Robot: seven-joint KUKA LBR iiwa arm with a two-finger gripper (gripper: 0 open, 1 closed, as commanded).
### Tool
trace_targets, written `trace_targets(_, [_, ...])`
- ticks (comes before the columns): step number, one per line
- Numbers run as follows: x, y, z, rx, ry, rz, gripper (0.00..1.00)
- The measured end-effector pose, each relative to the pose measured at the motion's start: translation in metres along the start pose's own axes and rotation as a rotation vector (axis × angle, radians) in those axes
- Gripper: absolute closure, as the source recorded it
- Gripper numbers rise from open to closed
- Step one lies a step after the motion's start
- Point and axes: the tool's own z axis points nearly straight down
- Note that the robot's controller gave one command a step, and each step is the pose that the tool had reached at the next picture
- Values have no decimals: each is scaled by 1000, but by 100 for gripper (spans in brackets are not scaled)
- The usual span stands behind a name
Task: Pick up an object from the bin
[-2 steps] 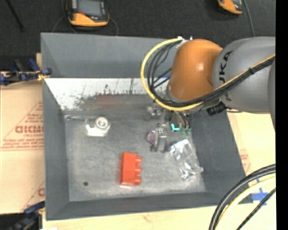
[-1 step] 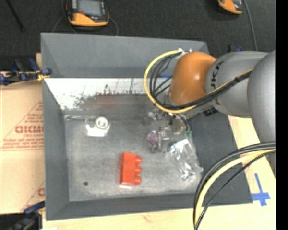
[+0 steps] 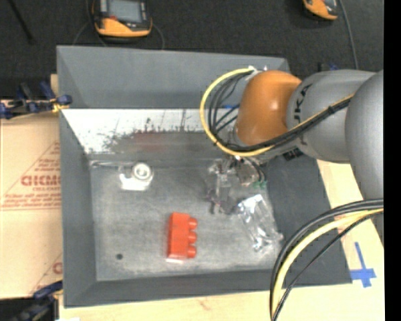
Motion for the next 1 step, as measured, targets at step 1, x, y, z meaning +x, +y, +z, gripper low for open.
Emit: trace_targets(1, [16,17,-141,2,-8,-62,100])
